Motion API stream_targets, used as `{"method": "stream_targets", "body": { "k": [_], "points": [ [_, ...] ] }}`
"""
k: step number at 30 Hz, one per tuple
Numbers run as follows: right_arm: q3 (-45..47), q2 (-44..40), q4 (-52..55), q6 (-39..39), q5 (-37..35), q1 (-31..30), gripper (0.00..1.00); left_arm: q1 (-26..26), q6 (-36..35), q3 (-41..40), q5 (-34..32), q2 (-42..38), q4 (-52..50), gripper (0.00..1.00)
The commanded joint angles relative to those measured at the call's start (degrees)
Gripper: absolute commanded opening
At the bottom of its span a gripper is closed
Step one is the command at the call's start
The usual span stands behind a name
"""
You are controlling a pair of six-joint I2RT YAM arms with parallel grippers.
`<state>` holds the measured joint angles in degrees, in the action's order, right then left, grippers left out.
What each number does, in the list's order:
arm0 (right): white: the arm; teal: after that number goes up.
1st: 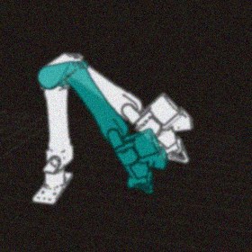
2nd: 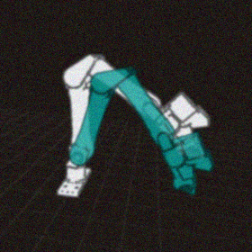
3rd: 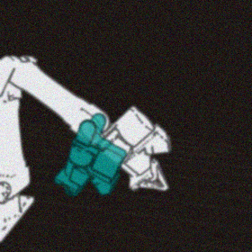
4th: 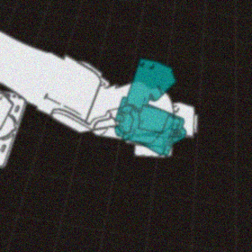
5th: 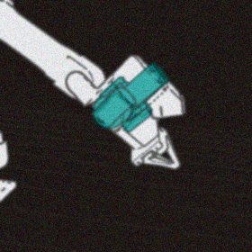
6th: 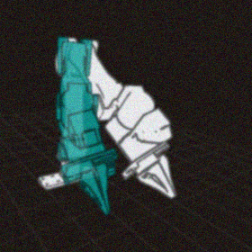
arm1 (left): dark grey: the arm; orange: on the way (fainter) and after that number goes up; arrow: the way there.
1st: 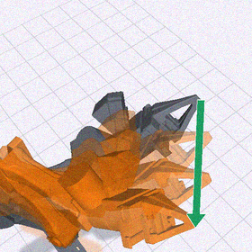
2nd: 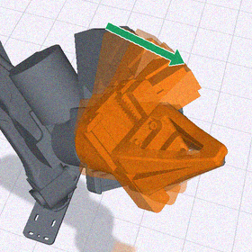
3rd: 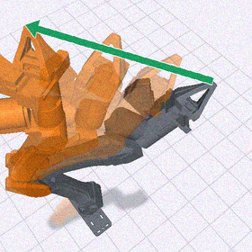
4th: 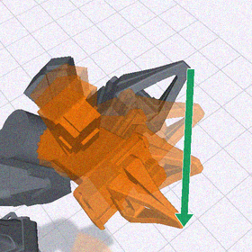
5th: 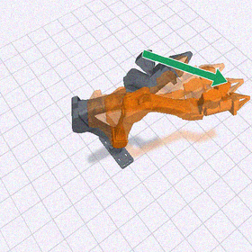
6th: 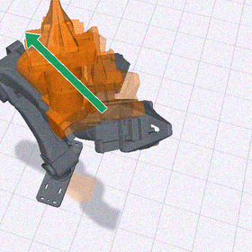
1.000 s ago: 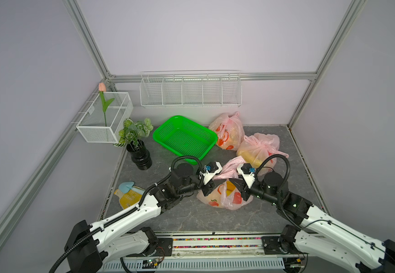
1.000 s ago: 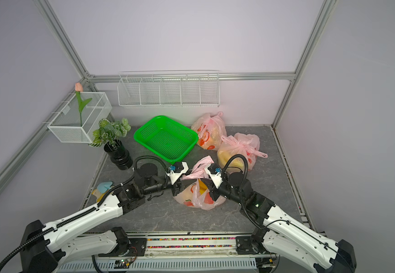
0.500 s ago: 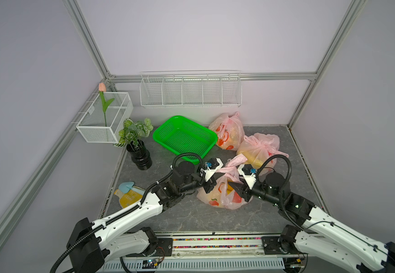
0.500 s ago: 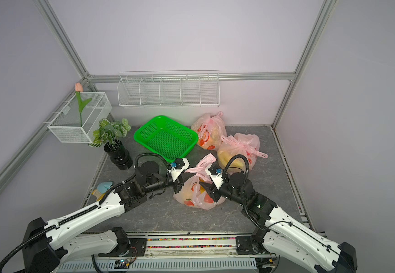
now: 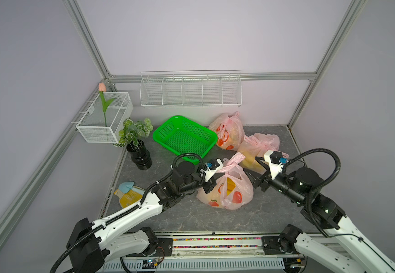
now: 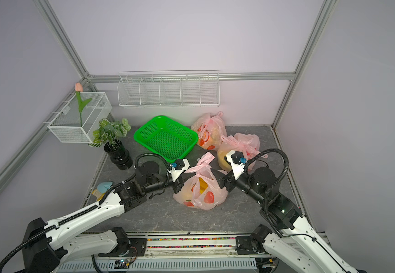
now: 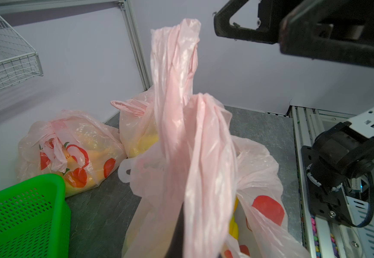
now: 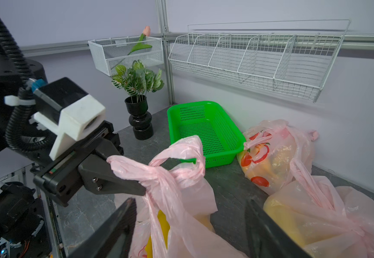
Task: Place the banana into a plastic bag & tie a knot
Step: Cross the plastic bag at the center of the board.
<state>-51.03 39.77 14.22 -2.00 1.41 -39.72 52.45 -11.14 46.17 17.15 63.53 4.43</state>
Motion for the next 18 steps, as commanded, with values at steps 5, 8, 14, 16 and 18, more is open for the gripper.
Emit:
{"method": "stream_targets", "body": {
  "k": [5,8,14,16,18],
  "points": [
    [-5.2,9.4,1.4,0.4,5.4,2.5,0.68,-0.2,-1.3,-0.4,3.1,-1.5,-0.6,0.00],
    [-6.3,11.3,1.2,0.9,6.9,2.7,0.61,-0.2,-1.3,-0.3,3.3,-1.6,-0.6,0.00],
    [-7.6,12.3,-0.5,1.1,9.5,2.8,0.39,-0.2,-1.2,0.1,3.7,-1.0,-0.9,0.01],
    [-8.4,12.9,0.0,1.7,9.3,2.8,0.31,-0.2,-0.8,0.5,3.1,-0.9,-1.1,0.01],
    [-9.0,13.4,0.6,2.0,8.9,2.8,0.22,-0.2,0.3,1.0,1.5,-0.9,-1.3,0.01]
  ]
}}
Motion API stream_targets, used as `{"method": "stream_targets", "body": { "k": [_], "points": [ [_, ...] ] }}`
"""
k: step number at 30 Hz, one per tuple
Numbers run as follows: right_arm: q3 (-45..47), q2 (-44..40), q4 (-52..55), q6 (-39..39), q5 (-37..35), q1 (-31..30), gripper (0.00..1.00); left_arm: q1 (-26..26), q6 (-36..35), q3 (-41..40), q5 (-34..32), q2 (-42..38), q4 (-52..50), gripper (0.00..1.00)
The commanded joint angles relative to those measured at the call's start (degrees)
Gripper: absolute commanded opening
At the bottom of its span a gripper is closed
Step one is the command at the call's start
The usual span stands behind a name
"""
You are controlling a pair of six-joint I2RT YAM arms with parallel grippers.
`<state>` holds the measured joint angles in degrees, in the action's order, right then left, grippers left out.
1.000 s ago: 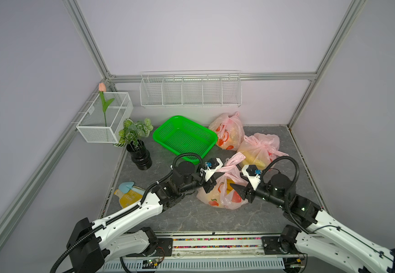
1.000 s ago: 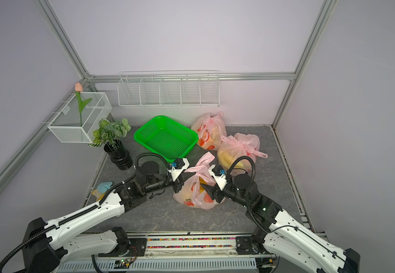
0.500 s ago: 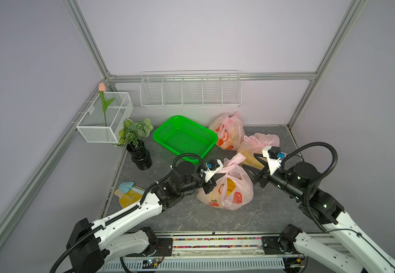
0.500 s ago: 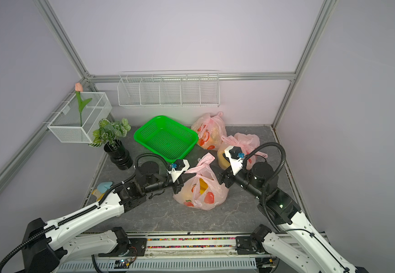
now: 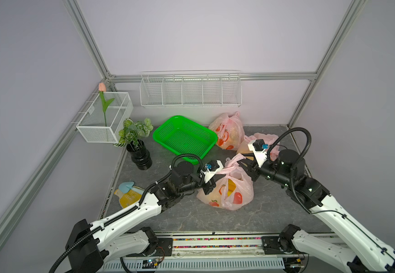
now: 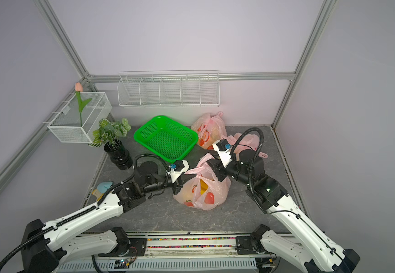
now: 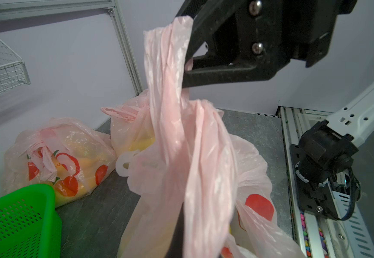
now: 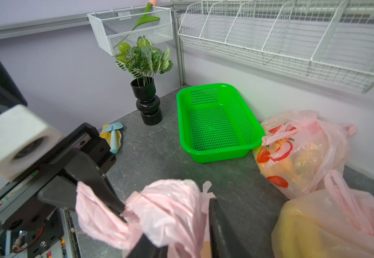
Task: Place the banana into a plastic bag & tie a knot
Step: Cross the plastic bag at the center of the board.
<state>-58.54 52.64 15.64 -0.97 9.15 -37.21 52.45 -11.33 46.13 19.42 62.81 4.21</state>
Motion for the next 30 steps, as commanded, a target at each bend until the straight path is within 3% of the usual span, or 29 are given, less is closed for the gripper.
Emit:
{"method": "stream_targets", "body": {
  "k": [1,6,14,18,30],
  "points": [
    [-1.6,0.5,-0.6,1.0,1.2,0.2,0.18,-0.2,1.0,1.4,-1.5,-0.3,-1.3,0.02],
    [-2.6,-0.3,1.6,2.6,-1.7,-3.6,0.11,-0.2,3.1,4.0,-4.4,0.5,-3.4,0.06],
    [-2.4,-0.6,4.8,6.8,-10.9,-11.9,0.09,-0.2,4.3,8.1,-4.9,2.1,-6.5,0.11],
    [-2.6,-1.1,4.6,7.0,-10.2,-13.0,0.09,-0.2,4.4,8.6,-4.3,2.8,-6.0,0.17],
    [-1.4,-3.0,3.4,6.1,-7.5,-16.4,0.08,-0.2,4.9,10.0,-6.1,5.2,-5.7,0.17]
  ]
}}
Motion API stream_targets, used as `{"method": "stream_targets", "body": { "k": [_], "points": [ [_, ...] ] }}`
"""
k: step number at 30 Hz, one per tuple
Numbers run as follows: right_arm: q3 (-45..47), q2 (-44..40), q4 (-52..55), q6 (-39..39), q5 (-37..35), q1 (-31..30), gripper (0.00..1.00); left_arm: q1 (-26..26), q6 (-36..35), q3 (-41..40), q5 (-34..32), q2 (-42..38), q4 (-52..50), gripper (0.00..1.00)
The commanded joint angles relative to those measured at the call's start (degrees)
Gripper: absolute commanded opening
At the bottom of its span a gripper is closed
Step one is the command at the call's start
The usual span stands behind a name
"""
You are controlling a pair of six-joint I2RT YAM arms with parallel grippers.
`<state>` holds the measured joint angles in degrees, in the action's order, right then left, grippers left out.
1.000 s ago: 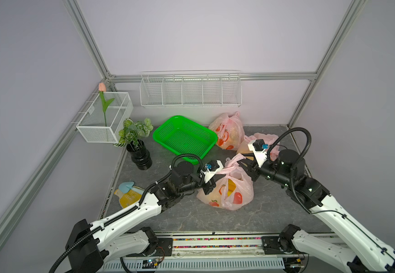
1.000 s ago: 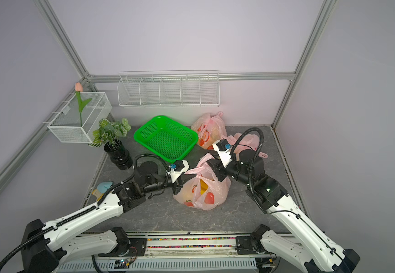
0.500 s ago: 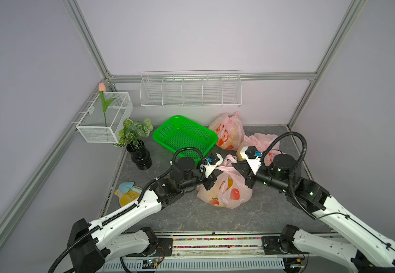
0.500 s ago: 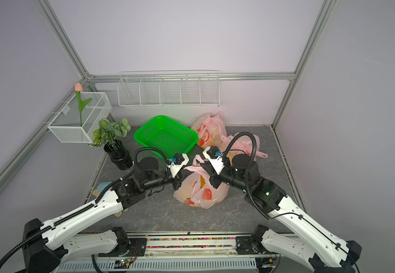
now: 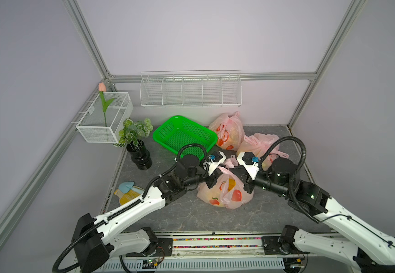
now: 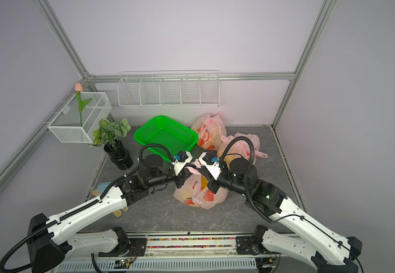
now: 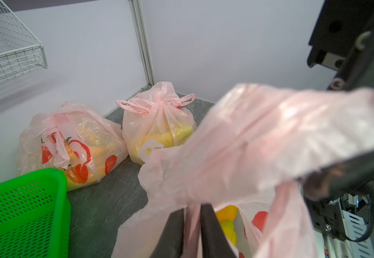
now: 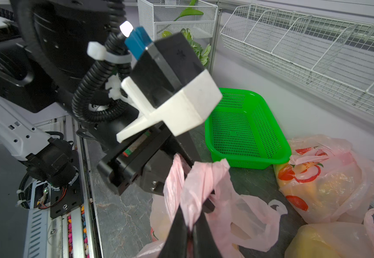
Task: Place the banana into a plastic bag & tie a knot
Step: Cross the plastic bag at the center of the board.
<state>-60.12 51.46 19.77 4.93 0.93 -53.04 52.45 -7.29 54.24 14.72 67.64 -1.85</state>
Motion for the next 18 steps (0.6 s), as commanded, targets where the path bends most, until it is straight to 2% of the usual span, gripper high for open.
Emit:
{"method": "stream_targets", "body": {
  "k": [1,8,18],
  "points": [
    [0.4,-2.3,-0.5,-0.1,1.2,-0.5,0.09,-0.3,0.9,2.0,-2.2,0.5,0.2,0.16],
    [4.2,-4.1,-0.5,-3.2,3.6,-2.0,0.10,-1.3,2.6,2.9,-5.8,2.4,0.0,0.06],
    [20.8,-3.0,-8.8,-8.1,-4.2,-2.1,0.16,-1.2,3.9,2.3,-3.9,3.2,0.7,0.00]
  ]
}}
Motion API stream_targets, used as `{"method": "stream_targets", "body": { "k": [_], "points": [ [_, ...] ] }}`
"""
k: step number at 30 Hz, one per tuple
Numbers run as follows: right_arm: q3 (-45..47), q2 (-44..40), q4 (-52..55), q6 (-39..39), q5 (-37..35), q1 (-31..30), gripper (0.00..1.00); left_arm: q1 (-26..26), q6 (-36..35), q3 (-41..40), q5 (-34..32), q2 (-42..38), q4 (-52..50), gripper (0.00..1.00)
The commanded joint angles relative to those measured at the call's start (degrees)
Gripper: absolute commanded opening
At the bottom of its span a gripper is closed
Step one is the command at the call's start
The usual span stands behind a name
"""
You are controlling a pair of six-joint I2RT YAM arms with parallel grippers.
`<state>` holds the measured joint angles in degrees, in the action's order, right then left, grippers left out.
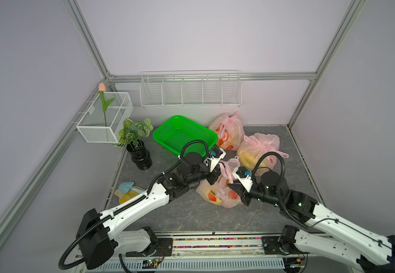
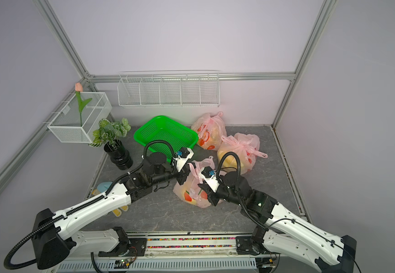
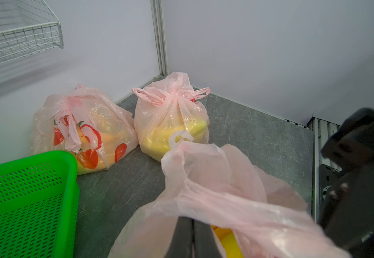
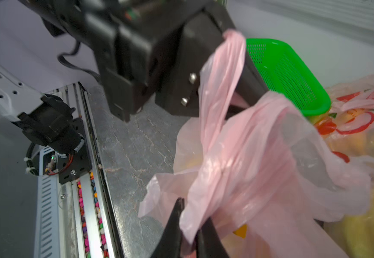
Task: Place the banana into a plastic bag & tie a knot
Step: Cross the plastic bag at the center of the board.
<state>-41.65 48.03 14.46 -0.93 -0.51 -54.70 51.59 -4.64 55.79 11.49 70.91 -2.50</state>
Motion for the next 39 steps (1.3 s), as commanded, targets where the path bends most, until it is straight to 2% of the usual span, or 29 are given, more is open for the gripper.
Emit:
{"method": "stream_targets", "body": {
  "k": [1,3,5,8,13,16,19,26,36,39],
  "points": [
    [2.7,0.9,-3.7,-2.4,-5.4,-0.4,0.16,-0.4,1.2,0.6,-0.2,-0.2,1.3,0.00],
    [3.5,1.5,-4.8,-2.4,-10.5,-0.1,0.16,-0.4,1.1,0.2,1.1,-0.7,1.3,0.00],
    [4.7,1.7,-7.8,-2.6,-12.4,1.3,0.18,-0.4,1.0,-0.8,3.3,-1.5,1.8,0.00],
    [4.9,4.1,-11.7,-3.3,-8.7,3.5,0.18,-0.4,0.8,-1.8,7.1,-2.1,2.2,0.00],
    [4.7,9.9,-16.4,-4.2,-7.1,4.2,0.17,-0.4,-0.1,-3.5,11.3,-3.3,1.6,0.01],
    [5.8,9.7,-19.6,-4.6,-5.7,4.4,0.17,-0.4,-0.8,-4.5,9.6,-4.6,-0.5,0.11],
    [6.0,8.5,-20.9,-4.4,-3.0,4.3,0.17,-0.4,-2.5,-5.7,6.7,-5.5,-1.5,0.29],
    [6.5,6.5,-20.0,-4.0,0.0,4.0,0.16,-0.4,-3.0,-6.6,2.3,-6.3,-0.8,0.50],
    [8.3,8.3,-23.1,-5.2,4.8,2.5,0.15,-0.4,-1.2,-4.5,5.2,-4.6,1.7,0.50],
    [8.4,8.6,-25.0,-6.0,5.4,2.4,0.15,-0.4,-1.0,-3.4,4.6,-3.5,1.6,0.42]
  ]
}}
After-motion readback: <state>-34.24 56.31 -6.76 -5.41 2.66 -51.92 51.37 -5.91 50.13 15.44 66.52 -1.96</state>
